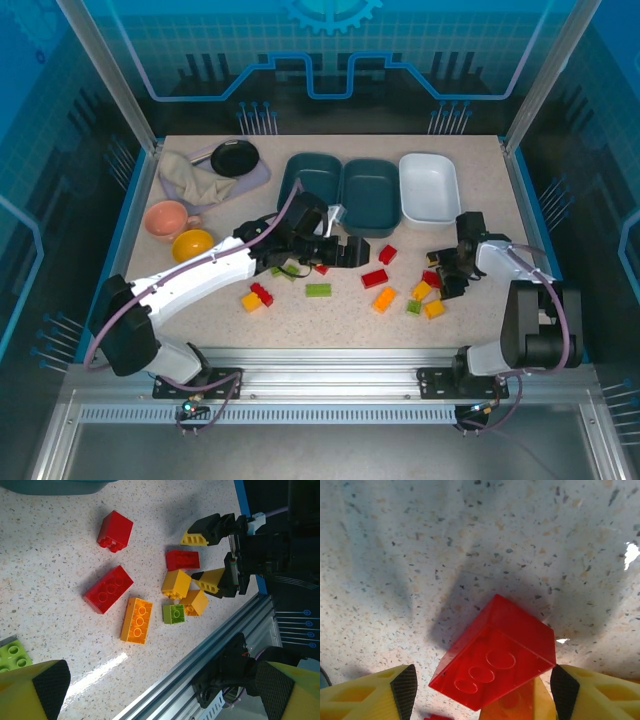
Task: Sort the legos into containers by color
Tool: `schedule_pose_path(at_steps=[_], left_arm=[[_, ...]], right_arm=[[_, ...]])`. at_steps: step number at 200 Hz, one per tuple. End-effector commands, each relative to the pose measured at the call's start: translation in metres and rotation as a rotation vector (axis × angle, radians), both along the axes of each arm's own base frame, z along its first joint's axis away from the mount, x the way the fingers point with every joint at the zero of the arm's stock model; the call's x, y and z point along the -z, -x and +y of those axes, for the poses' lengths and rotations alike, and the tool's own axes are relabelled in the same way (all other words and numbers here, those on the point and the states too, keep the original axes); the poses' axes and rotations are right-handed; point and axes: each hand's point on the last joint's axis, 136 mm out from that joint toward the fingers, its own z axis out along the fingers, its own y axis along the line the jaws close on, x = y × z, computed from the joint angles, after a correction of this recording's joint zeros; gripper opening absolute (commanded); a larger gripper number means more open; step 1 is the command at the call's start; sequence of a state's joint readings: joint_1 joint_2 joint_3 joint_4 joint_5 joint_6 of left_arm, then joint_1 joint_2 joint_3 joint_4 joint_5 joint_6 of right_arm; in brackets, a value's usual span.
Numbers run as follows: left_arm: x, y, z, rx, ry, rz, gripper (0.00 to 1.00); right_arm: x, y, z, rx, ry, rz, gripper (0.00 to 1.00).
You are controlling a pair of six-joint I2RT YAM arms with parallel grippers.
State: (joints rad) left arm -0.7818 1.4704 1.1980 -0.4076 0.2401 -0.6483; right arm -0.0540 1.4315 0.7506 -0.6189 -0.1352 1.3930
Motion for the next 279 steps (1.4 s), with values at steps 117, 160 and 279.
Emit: schedule_pose_path(at_steps=[117, 160, 279], left_arm=[[-0.041, -0.019, -0.001, -0.064, 0.052, -0.065, 0.98], [-0.053, -0.063, 0.031, -0.233, 0.075, 0.001, 0.97], [-0.017, -0.077, 0.155, -0.717, -0.030, 0.241, 0.94]], right_arm=[[-0.061, -0.048, -0.023, -0.161, 0.222, -0.180, 0.20], [-0.101, -0.117, -0.017, -0.454, 0.364, -0.285, 0.22], [-0.062, -0.228, -0.005, -0.674, 0.295, -0.183, 0.70]])
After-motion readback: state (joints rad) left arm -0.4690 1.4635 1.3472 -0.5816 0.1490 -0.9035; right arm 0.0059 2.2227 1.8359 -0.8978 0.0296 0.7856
